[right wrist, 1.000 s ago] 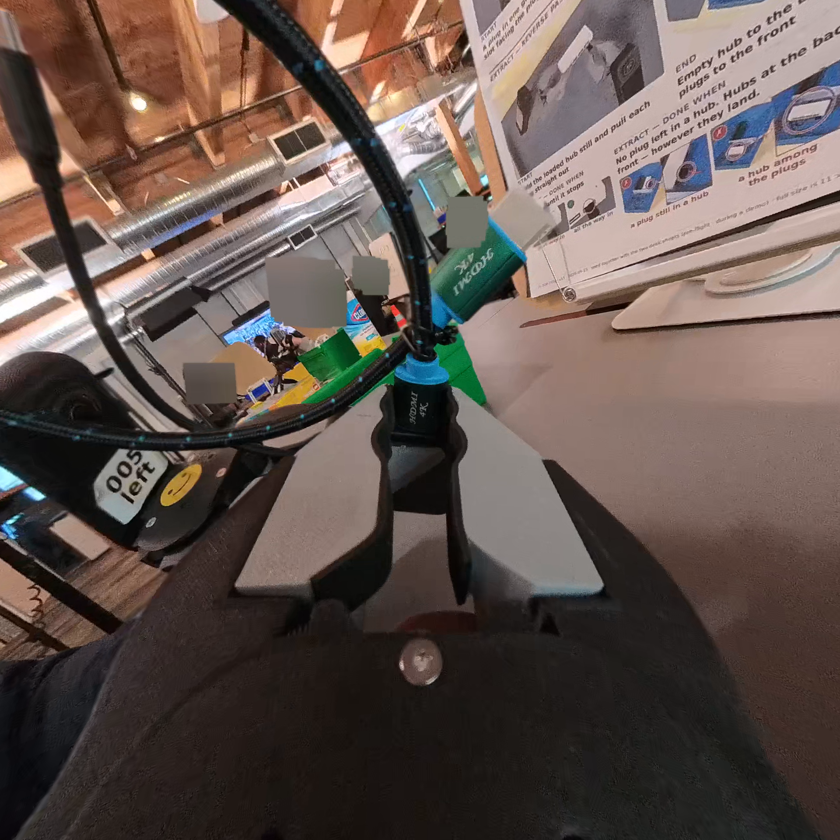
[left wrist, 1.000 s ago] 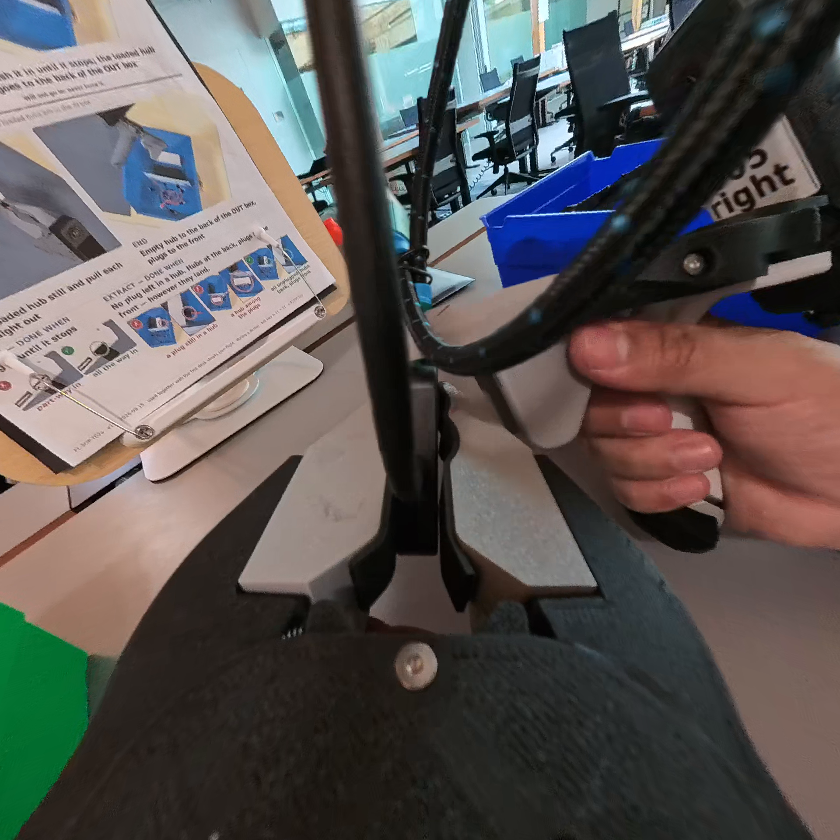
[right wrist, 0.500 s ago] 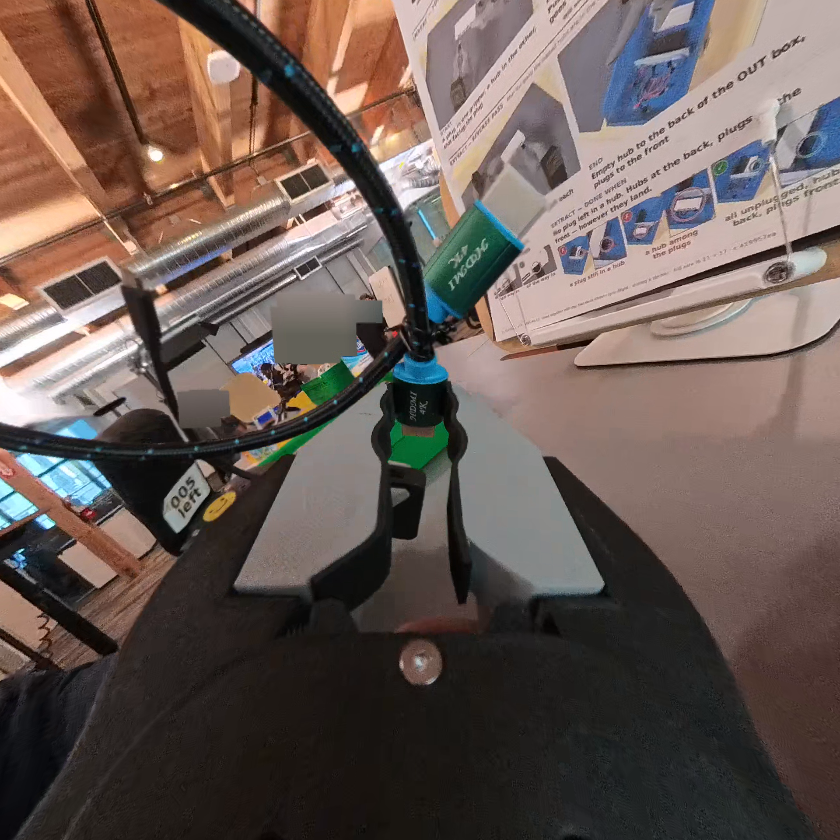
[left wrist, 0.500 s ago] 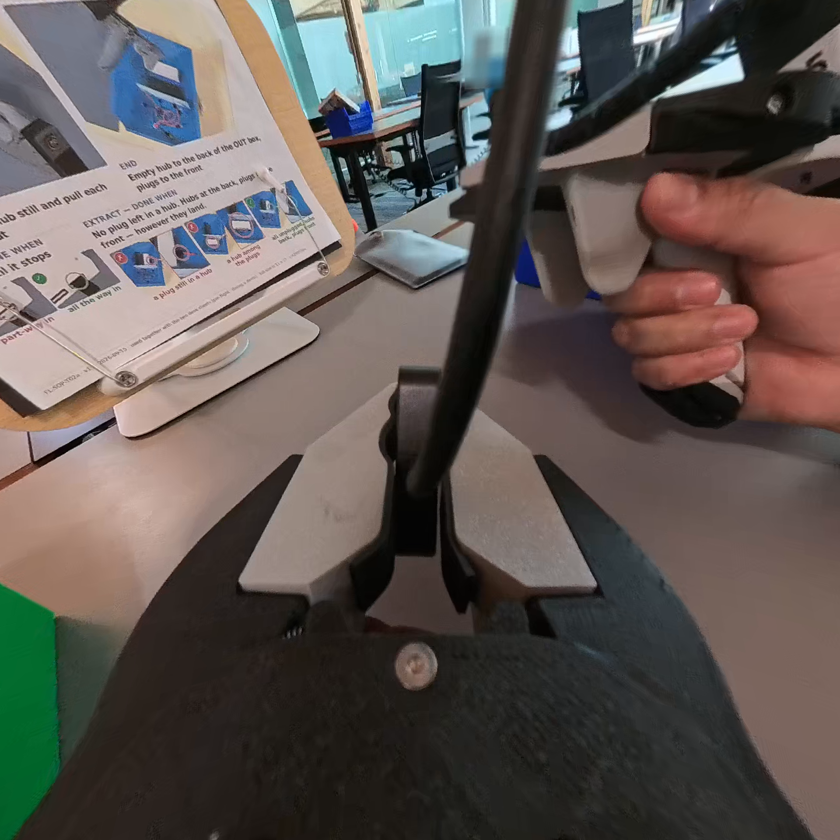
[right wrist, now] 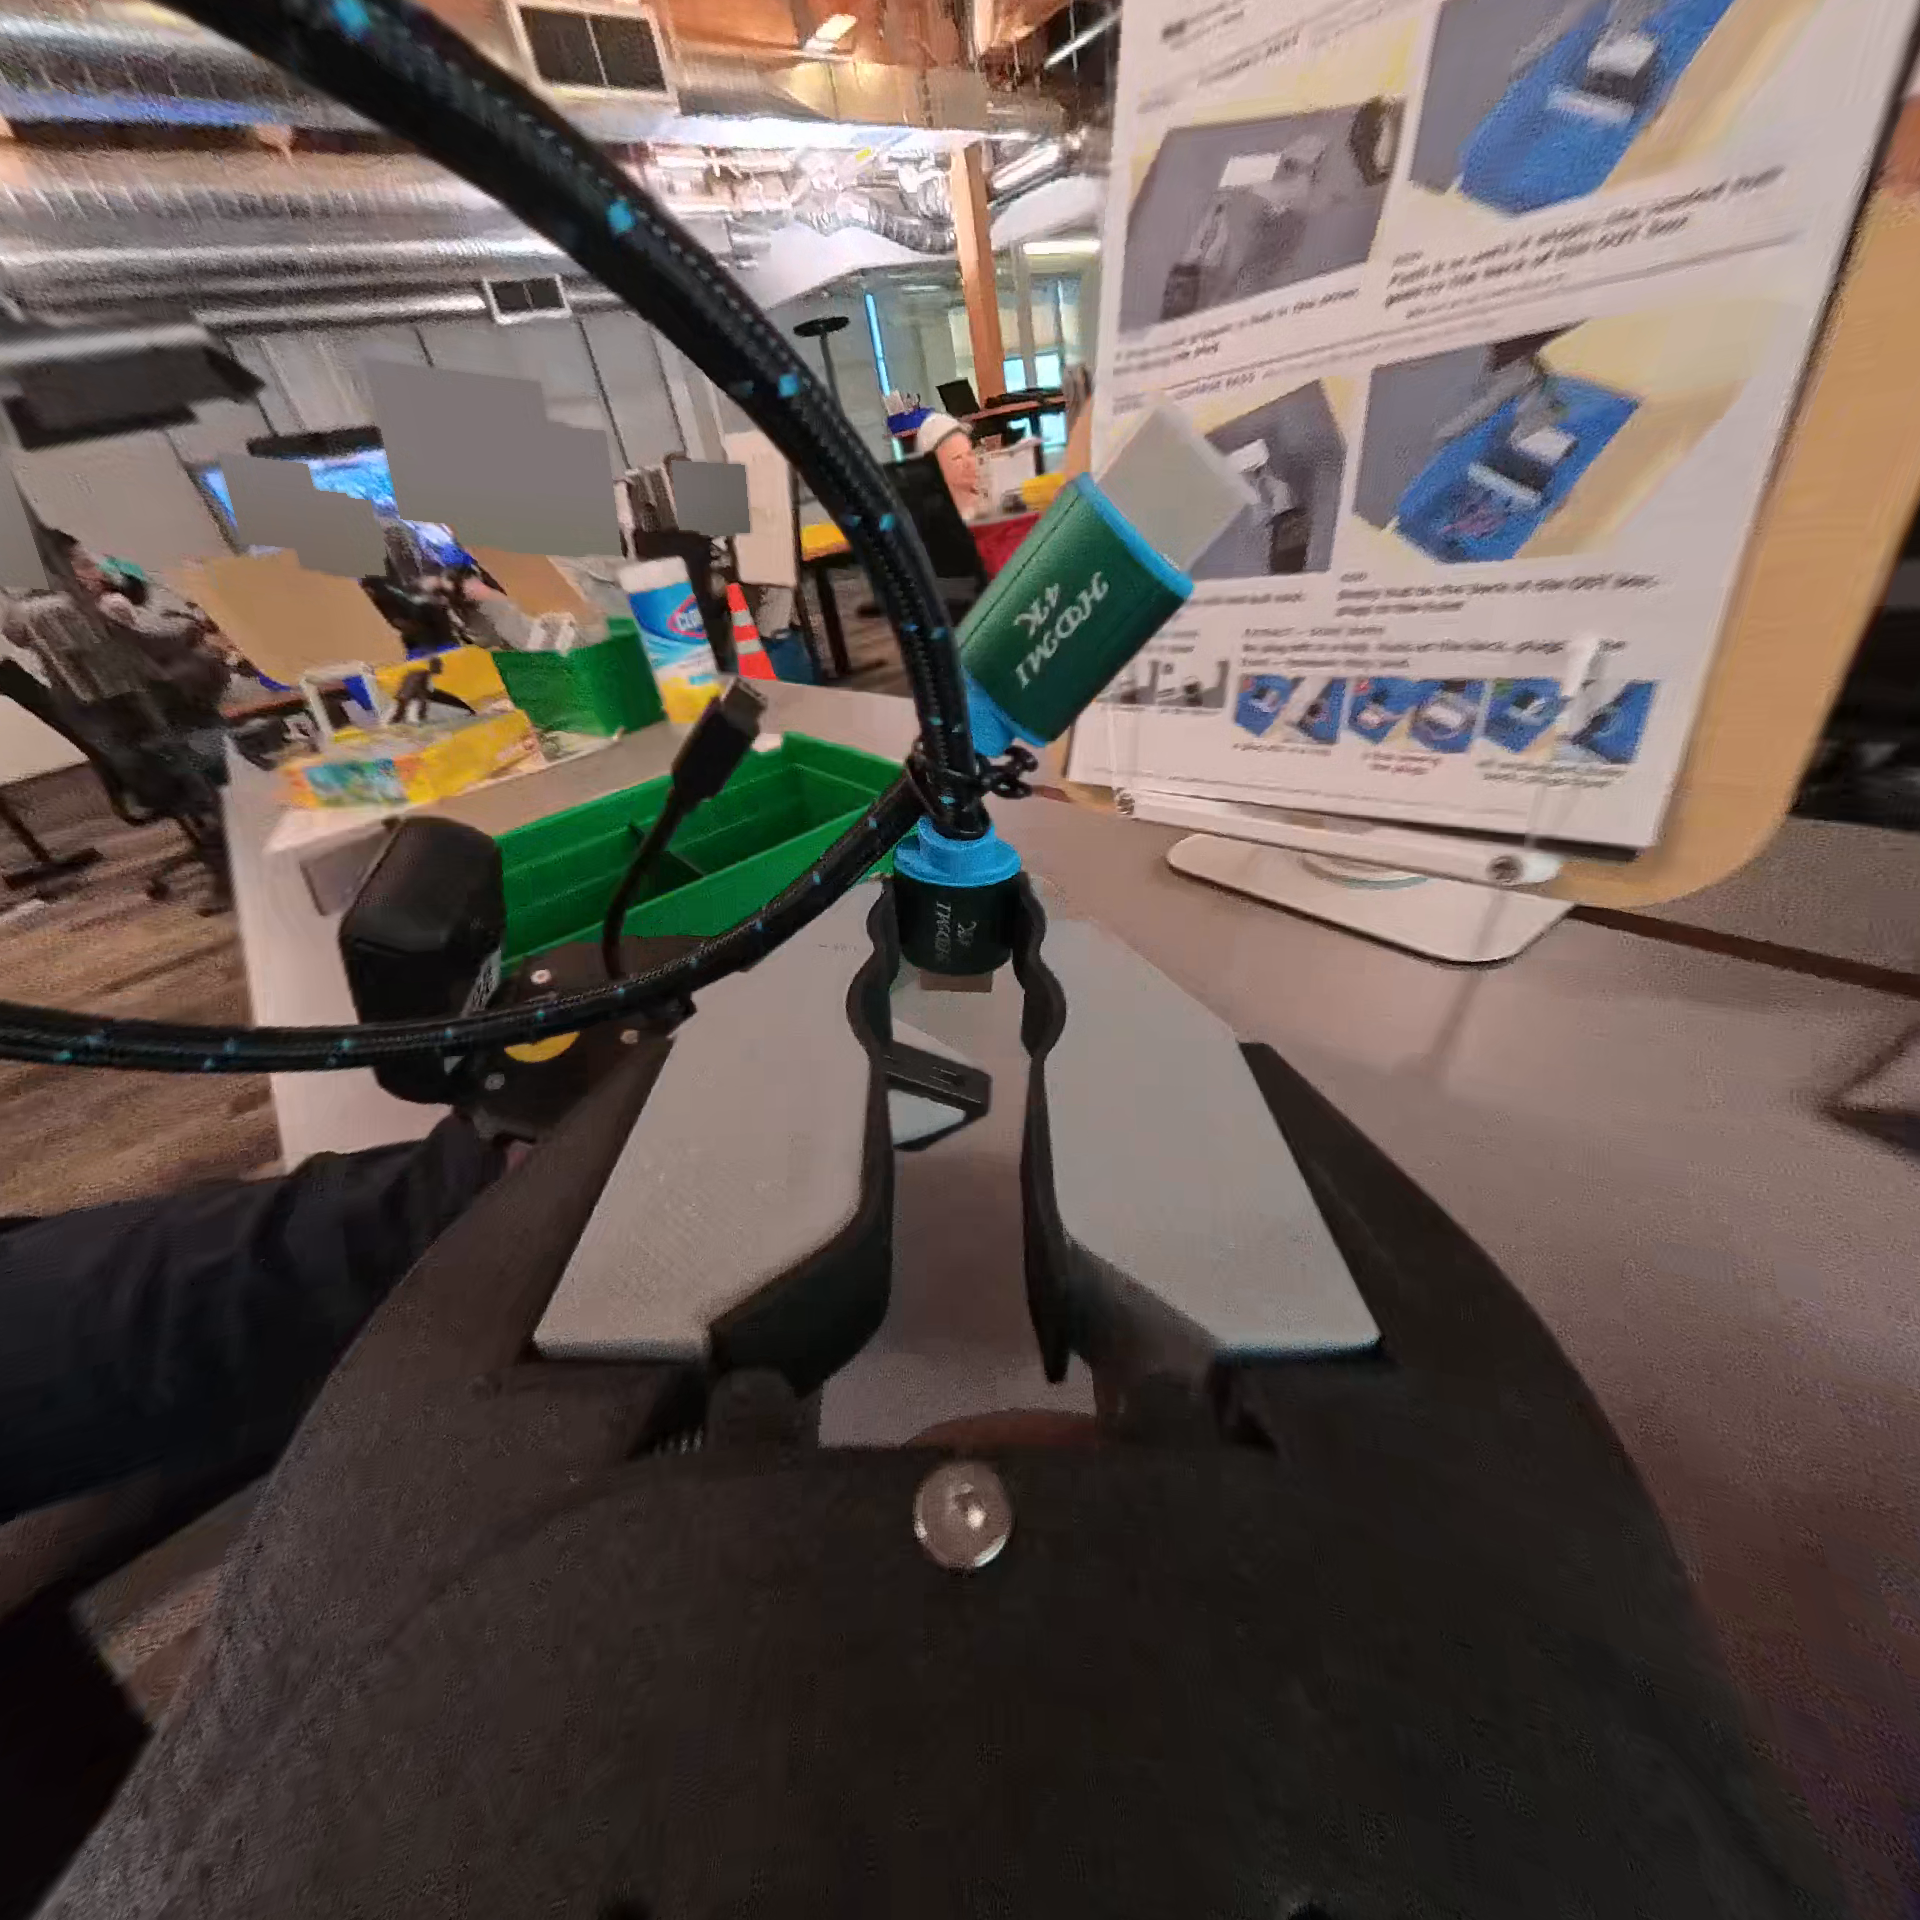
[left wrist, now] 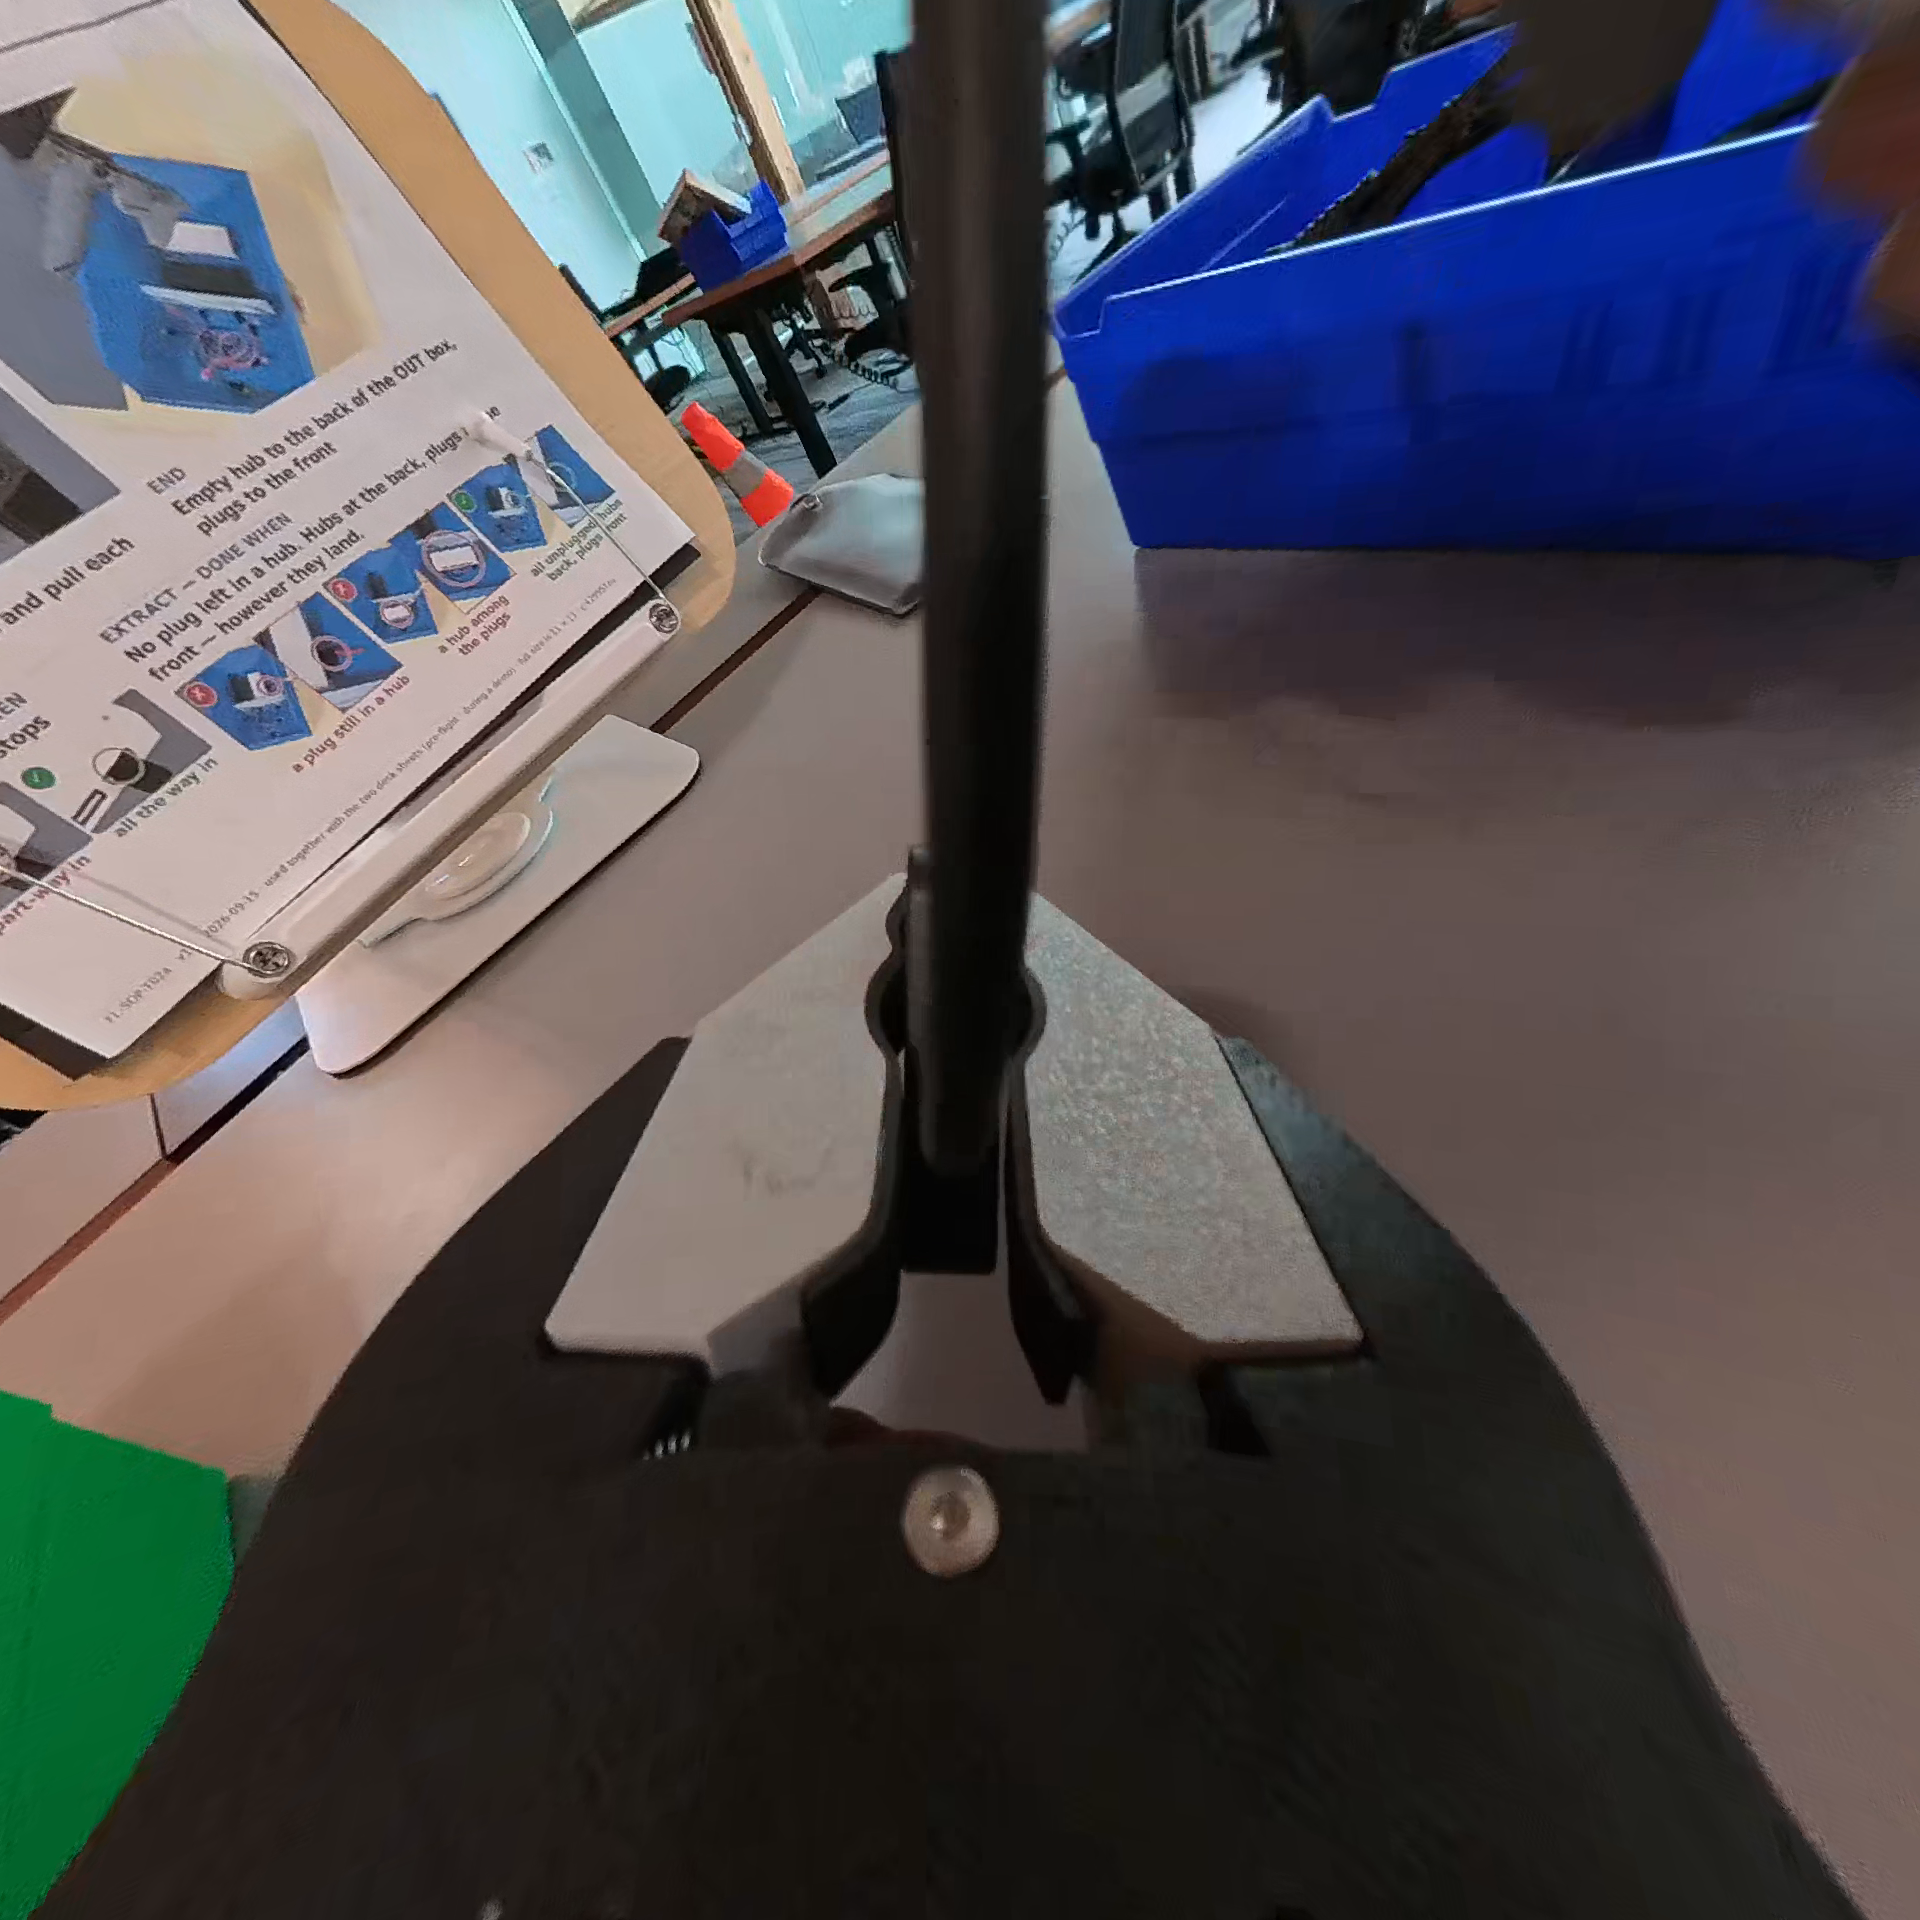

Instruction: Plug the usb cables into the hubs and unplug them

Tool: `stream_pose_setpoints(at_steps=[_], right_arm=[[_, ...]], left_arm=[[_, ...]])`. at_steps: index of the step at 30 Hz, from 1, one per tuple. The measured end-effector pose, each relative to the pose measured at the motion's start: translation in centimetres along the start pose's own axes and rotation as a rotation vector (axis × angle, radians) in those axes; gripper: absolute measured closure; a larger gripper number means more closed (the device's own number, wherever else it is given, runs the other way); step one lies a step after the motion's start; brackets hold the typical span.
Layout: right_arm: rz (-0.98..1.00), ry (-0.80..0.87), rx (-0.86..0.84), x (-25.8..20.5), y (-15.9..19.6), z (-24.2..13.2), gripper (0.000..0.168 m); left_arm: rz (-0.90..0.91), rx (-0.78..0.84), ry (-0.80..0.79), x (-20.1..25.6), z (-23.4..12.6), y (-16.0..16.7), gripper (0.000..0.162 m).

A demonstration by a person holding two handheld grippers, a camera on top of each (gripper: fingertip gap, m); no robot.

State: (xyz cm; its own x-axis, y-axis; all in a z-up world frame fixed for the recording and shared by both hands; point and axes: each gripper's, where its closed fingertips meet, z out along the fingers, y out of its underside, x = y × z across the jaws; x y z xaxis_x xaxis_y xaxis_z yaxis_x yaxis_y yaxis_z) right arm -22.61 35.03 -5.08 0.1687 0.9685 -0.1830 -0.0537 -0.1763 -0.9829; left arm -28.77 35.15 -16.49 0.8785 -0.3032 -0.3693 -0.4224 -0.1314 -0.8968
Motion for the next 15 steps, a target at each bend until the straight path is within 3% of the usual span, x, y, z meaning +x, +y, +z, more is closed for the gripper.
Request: stream_pose_setpoints(at_steps=[5,8,11,15], right_arm=[[-0.13,0.265,-0.131,6.4,-6.1,-10.3,0.15],[-0.135,0.449,-0.287,11.5,-7.3,-16.6,0.15],[-0.132,0.598,-0.491,15.3,-5.6,-21.1,0.149],[-0.036,0.601,-0.849,17.2,1.9,-23.1,0.15]], left_arm=[[-0.019,0.023,-0.002,-0.1,-0.3,-0.5,0.151],[-0.024,0.038,-0.009,-0.2,-0.5,-0.9,0.153],[-0.024,0.037,-0.013,-0.3,-0.5,-0.9,0.15],[-0.048,0.026,0.042,0.4,-0.1,-0.6,0.151]])
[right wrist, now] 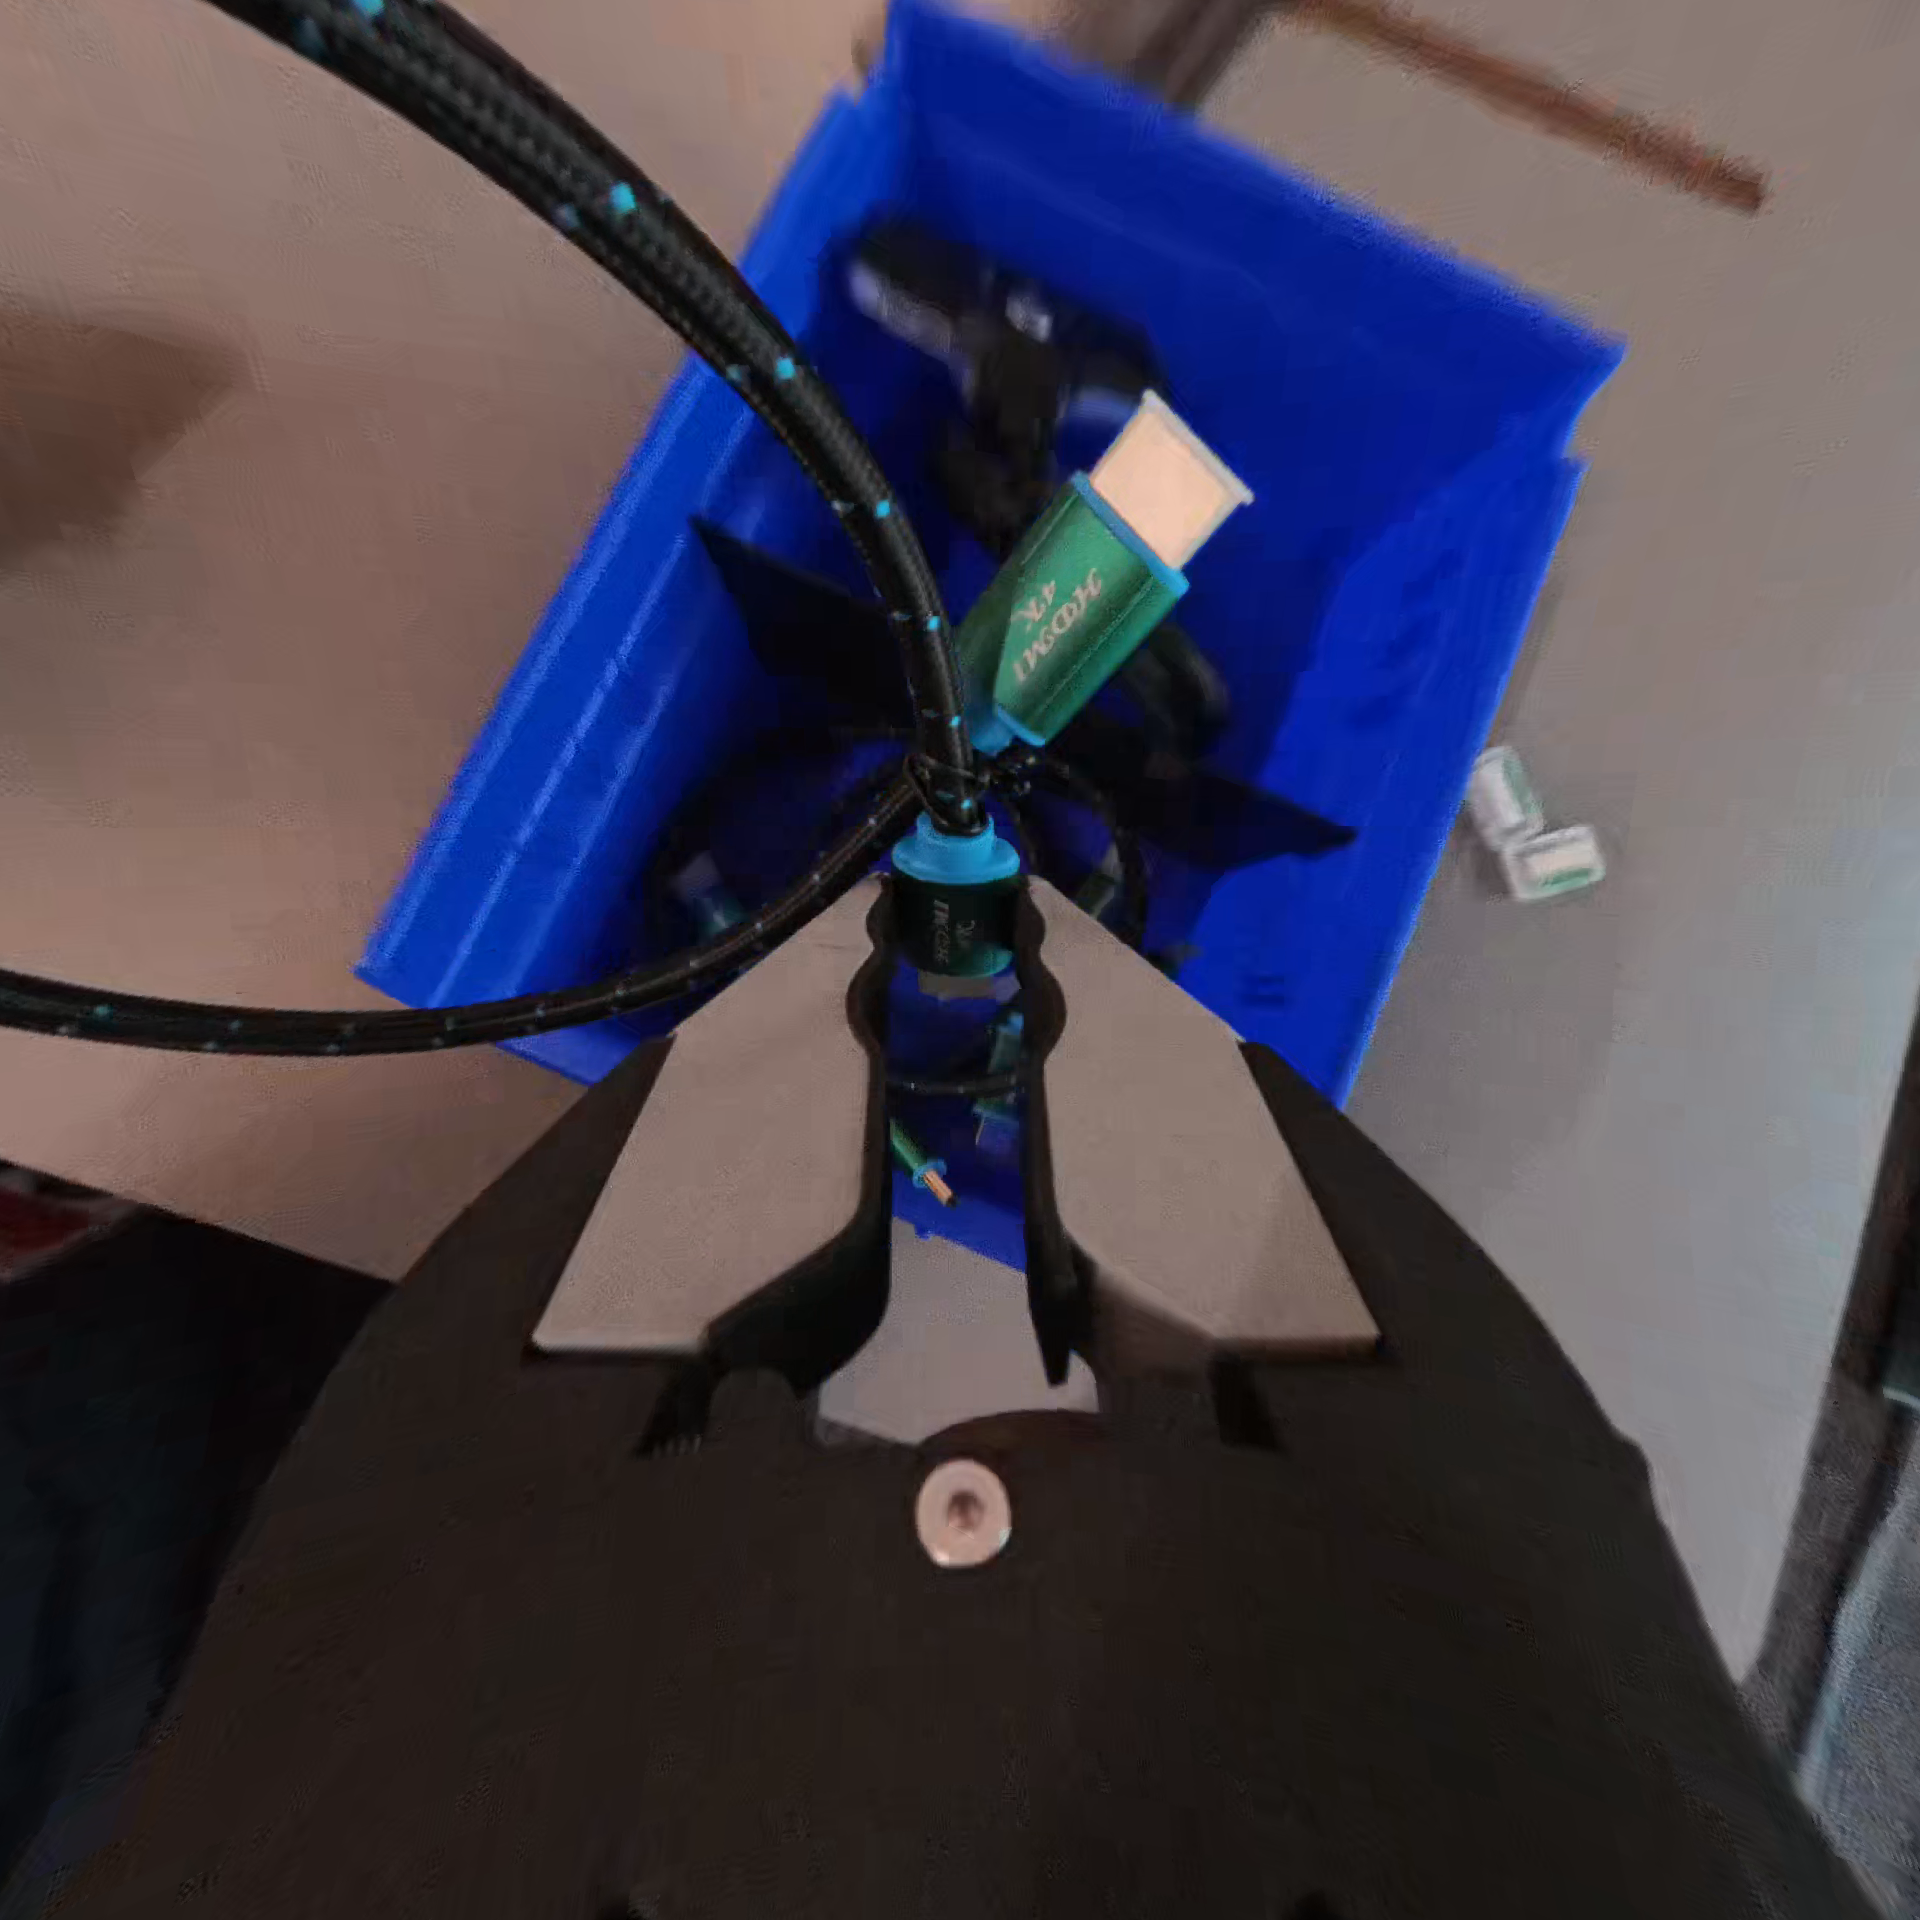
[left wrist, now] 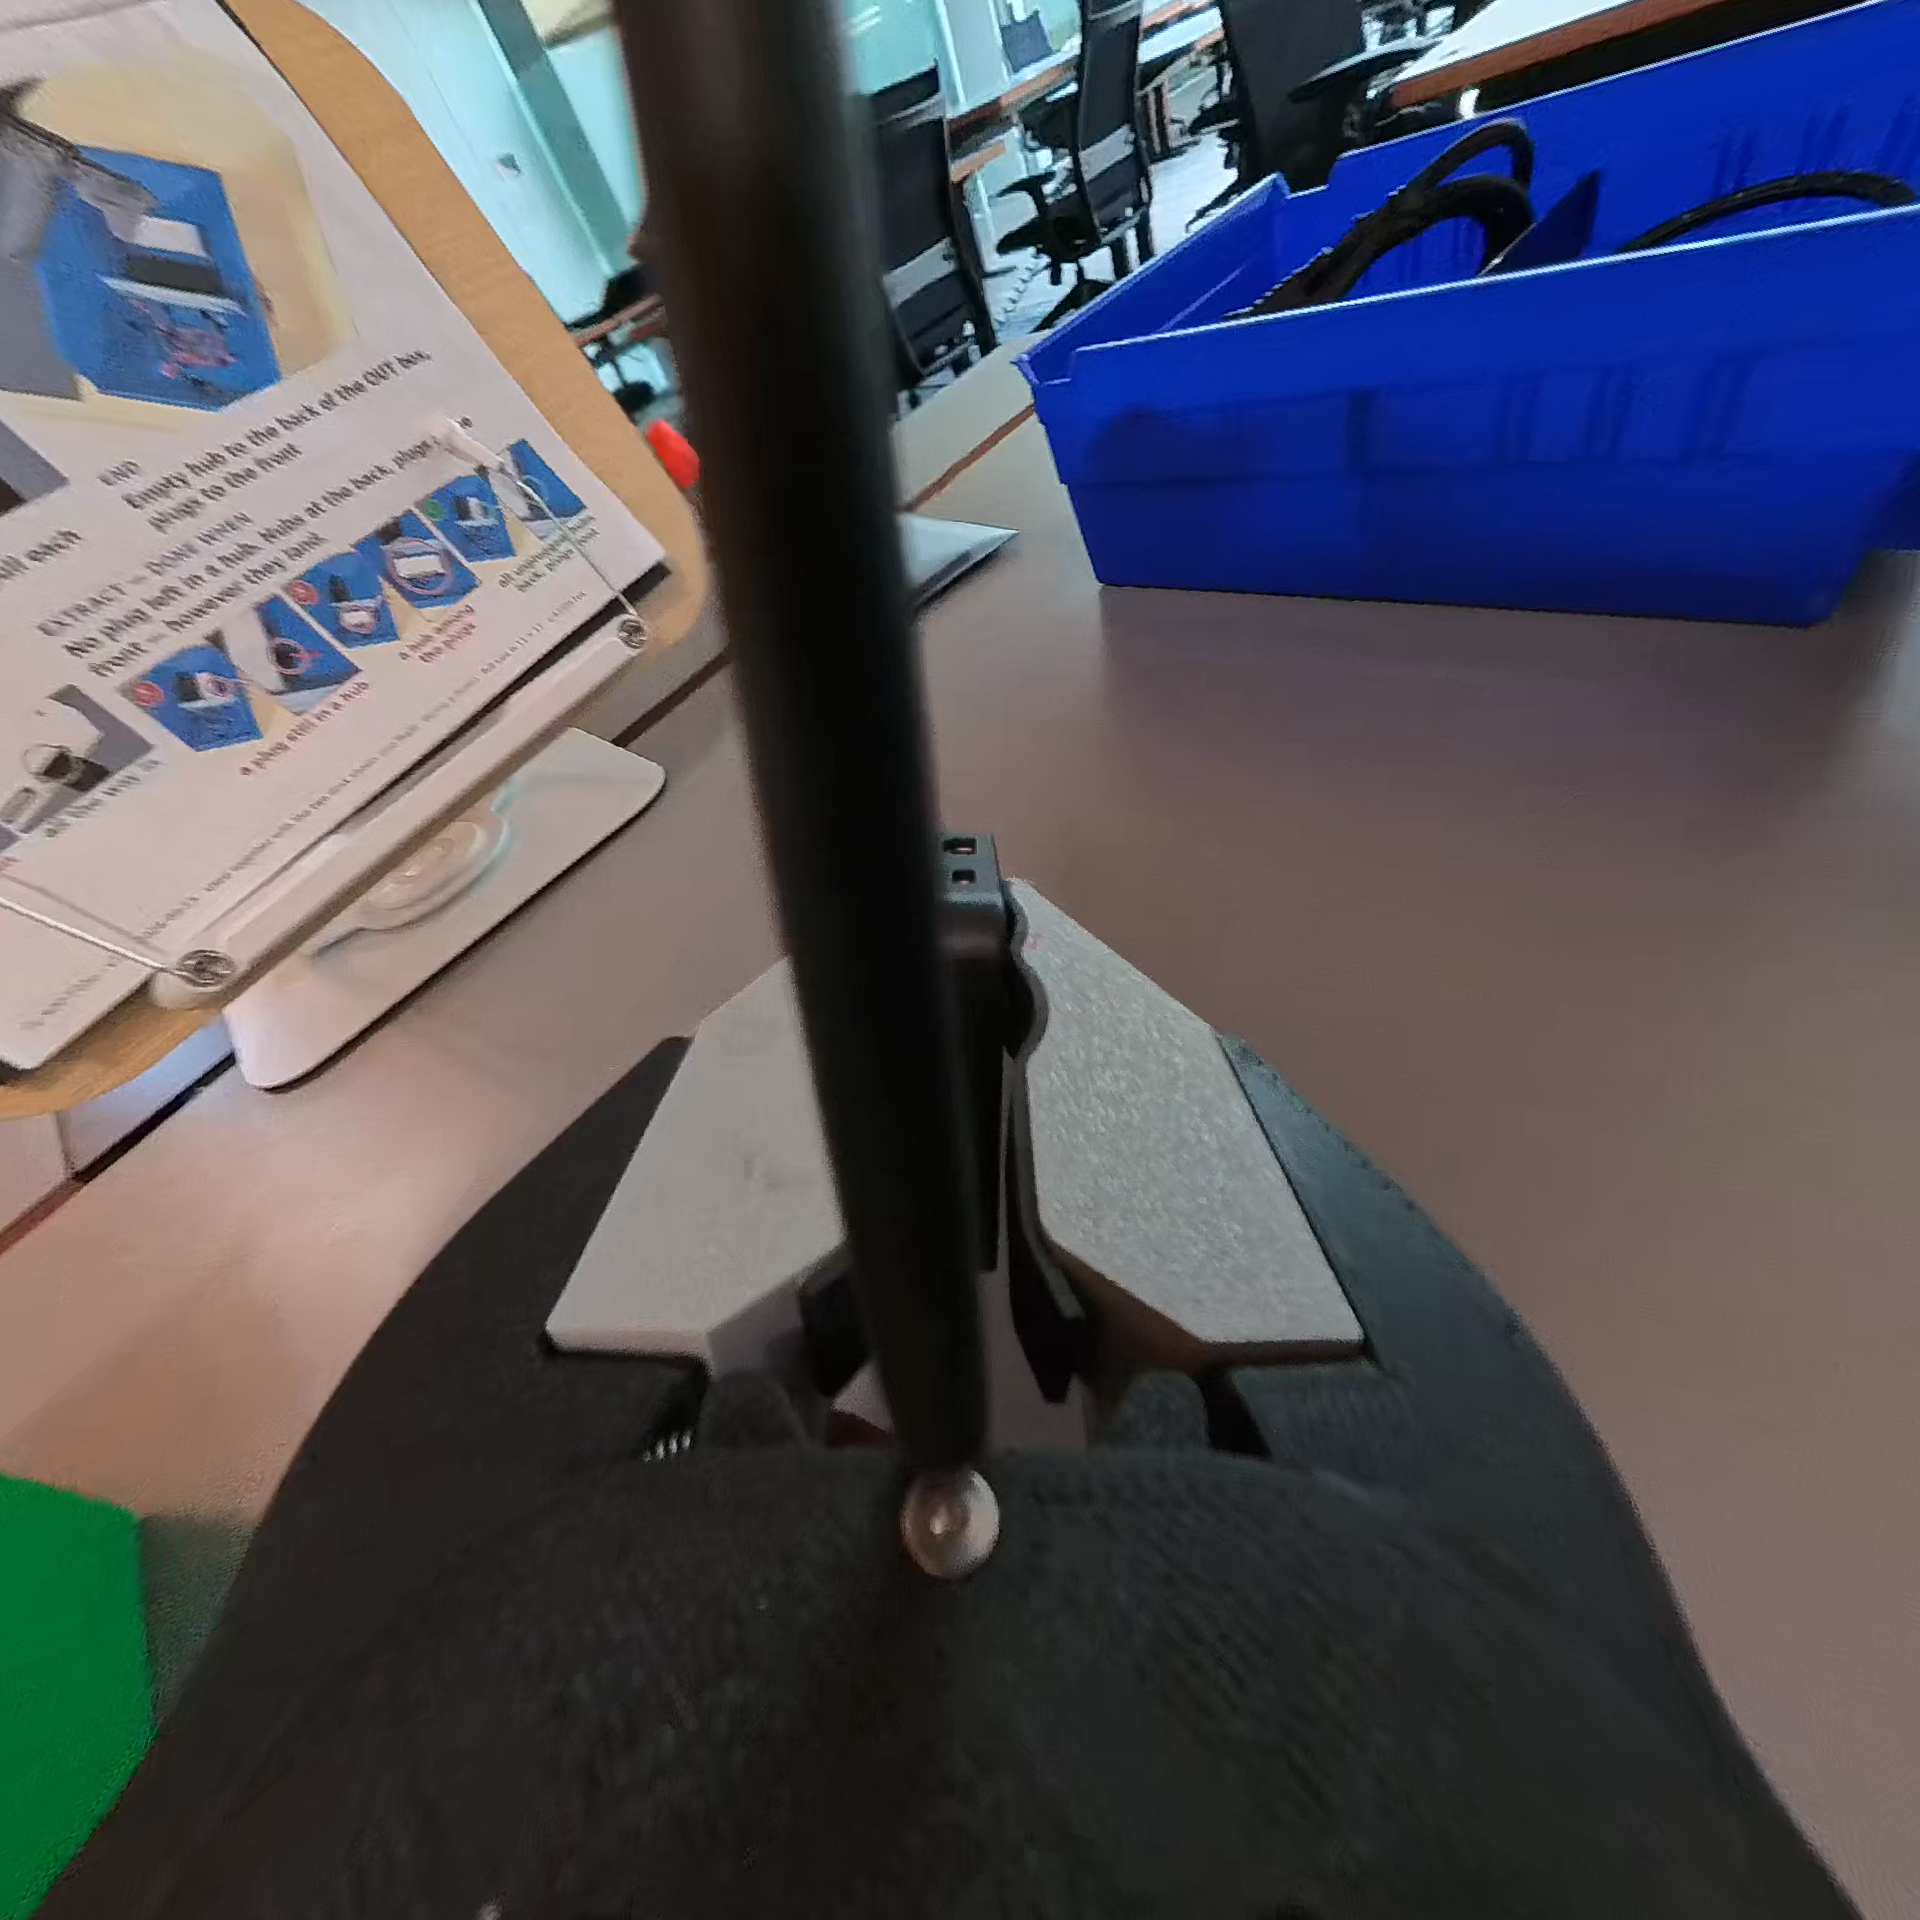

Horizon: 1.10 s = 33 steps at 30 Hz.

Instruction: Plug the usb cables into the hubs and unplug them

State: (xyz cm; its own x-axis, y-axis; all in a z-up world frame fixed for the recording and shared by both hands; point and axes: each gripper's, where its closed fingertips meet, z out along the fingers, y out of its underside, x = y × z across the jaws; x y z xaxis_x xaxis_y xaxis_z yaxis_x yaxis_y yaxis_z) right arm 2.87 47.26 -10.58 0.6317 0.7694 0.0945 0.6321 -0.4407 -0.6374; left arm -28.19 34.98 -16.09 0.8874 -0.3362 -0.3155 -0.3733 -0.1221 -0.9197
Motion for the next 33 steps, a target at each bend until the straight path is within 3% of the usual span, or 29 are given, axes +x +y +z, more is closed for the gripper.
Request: stream_pose_setpoints(at_steps=[2,4,10,15,21,24,28,30,33], right_arm=[[-0.032,0.036,-0.177,0.3,3.0,2.9,0.145],[-0.058,0.095,-0.242,1.1,4.0,4.0,0.144],[-0.063,0.023,-0.036,-1.6,-0.7,1.9,0.136],[-0.214,-0.281,0.169,-13.6,-4.9,0.4,0.131],[-0.316,-0.583,0.333,-26.8,-8.7,0.7,0.132],[-0.24,-0.632,0.388,-29.8,-11.6,2.9,0.131],[-0.1,-0.844,0.373,-33.2,-13.7,4.7,0.11],[-0.038,-0.908,0.408,-33.8,-15.0,5.3,0.12],[0.041,-0.969,0.443,-33.7,-16.2,6.0,0.163]], left_arm=[[-0.04,-0.008,0.058,0.7,0.2,0.3,0.149],[-0.124,-0.006,0.135,1.4,0.3,0.4,0.151],[-0.357,0.045,0.432,4.2,-0.6,-1.0,0.152],[-0.493,-0.009,0.701,7.7,-1.8,-1.2,0.151],[-0.506,-0.084,0.803,9.5,-2.4,-0.3,0.151],[-0.462,-0.111,0.82,10.5,-2.5,-0.1,0.151],[-0.462,-0.133,0.84,10.9,-2.7,0.2,0.151],[-0.454,-0.147,0.842,11.1,-2.8,0.4,0.151],[-0.423,-0.168,0.843,11.6,-2.8,0.6,0.151]])
